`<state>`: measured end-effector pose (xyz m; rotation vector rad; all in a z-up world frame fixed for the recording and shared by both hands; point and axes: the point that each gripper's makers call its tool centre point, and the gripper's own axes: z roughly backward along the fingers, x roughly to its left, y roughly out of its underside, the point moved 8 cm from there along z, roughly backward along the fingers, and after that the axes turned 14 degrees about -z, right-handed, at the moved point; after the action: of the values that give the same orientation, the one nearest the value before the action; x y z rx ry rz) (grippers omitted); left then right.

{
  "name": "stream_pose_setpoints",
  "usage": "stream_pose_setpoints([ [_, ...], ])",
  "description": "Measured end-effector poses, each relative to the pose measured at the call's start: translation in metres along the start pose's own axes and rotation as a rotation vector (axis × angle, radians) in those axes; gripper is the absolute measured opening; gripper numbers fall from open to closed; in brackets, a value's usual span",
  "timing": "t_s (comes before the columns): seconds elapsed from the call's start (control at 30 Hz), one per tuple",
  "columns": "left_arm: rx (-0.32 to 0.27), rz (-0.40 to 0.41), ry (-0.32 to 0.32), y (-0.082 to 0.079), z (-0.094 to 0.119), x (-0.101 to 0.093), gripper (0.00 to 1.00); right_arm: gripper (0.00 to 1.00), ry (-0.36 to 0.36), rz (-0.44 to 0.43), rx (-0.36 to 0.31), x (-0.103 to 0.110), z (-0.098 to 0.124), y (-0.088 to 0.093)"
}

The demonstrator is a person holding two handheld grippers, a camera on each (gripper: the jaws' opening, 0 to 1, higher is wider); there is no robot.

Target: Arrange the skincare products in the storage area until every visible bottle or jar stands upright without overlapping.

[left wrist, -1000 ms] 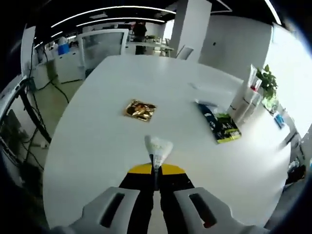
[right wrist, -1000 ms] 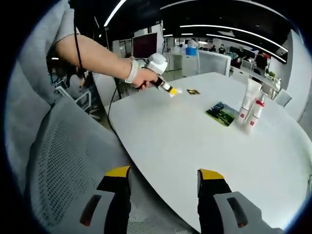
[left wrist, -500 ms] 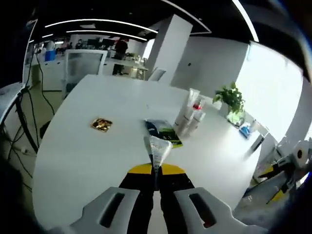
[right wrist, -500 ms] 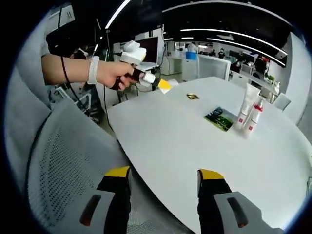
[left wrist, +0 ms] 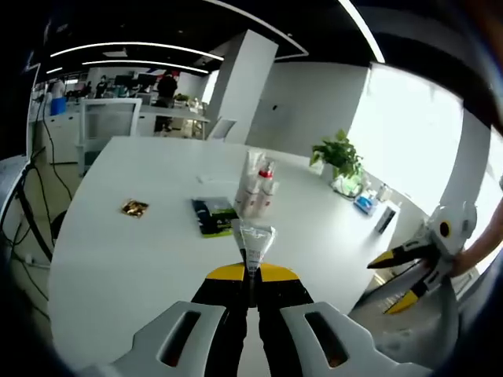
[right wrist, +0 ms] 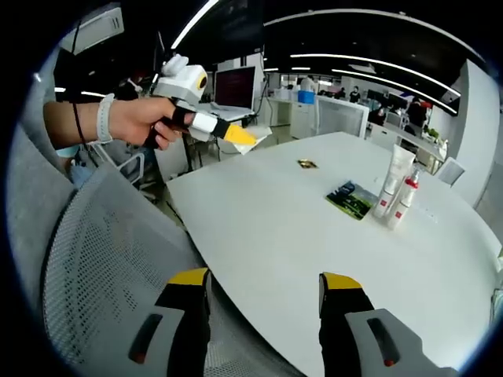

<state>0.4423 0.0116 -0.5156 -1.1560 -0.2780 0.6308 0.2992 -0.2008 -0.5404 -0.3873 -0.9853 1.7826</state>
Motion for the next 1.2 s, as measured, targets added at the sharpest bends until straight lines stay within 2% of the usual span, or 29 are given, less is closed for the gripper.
stream_pose_setpoints([
  [0.13, -0.004, -0.025, 0.019, 0.008, 0.004, -0.030, 0.00, 0.53, -0.003, -0.006, 0.000, 0.000, -0.001, 0.000],
  [0.3, 0.013, -0.024, 0.068, 0.025, 0.005, -0.057, 0.00, 0.53, 0.003, -0.001, 0.008, 0.000, -0.002, 0.000],
  [0.33, 0.027, -0.049, 0.079, 0.026, 0.006, -0.061, 0.00, 0.53, 0.004, -0.001, 0.009, 0.000, -0.002, 0.001],
  [0.37, 0.049, -0.144, 0.090, 0.025, 0.007, -0.064, 0.00, 0.53, 0.006, -0.001, 0.007, 0.000, -0.002, 0.000],
  [0.4, 0.040, -0.176, 0.090, 0.022, 0.007, -0.065, 0.00, 0.53, 0.010, 0.000, 0.009, 0.000, -0.002, 0.000],
  [0.5, 0.019, -0.175, 0.087, 0.014, 0.011, -0.068, 0.00, 0.53, 0.017, -0.004, -0.007, -0.001, -0.001, -0.002],
  [0.6, 0.042, -0.301, 0.073, 0.013, 0.017, -0.071, 0.00, 0.53, 0.025, -0.017, -0.020, -0.003, 0.000, -0.004],
  [0.63, 0.031, -0.344, 0.069, 0.014, 0.019, -0.074, 0.00, 0.53, 0.018, -0.032, -0.041, -0.003, 0.001, -0.006],
  [0.73, 0.040, -0.419, 0.087, 0.018, 0.019, -0.081, 0.00, 0.52, 0.000, -0.064, -0.068, -0.001, 0.004, -0.011],
  [0.8, 0.012, -0.416, 0.096, 0.017, 0.017, -0.083, 0.00, 0.50, -0.012, -0.072, -0.085, 0.000, 0.006, -0.013],
  [0.87, 0.002, -0.457, 0.093, 0.013, 0.015, -0.083, 0.00, 0.46, -0.049, -0.126, -0.098, 0.002, 0.007, -0.015],
  [0.9, -0.010, -0.450, 0.101, 0.012, 0.015, -0.085, 0.00, 0.45, -0.072, -0.156, -0.092, 0.004, 0.009, -0.016],
  [0.93, -0.023, -0.441, 0.118, 0.011, 0.015, -0.088, 0.00, 0.43, -0.069, -0.150, -0.107, 0.003, 0.010, -0.017],
  [1.03, 0.010, -0.485, 0.145, 0.015, 0.014, -0.095, 0.00, 0.40, -0.124, -0.196, -0.095, 0.007, 0.012, -0.016],
  [1.2, 0.005, -0.482, 0.185, 0.015, 0.013, -0.101, 0.00, 0.36, -0.153, -0.221, -0.092, 0.009, 0.014, -0.018],
])
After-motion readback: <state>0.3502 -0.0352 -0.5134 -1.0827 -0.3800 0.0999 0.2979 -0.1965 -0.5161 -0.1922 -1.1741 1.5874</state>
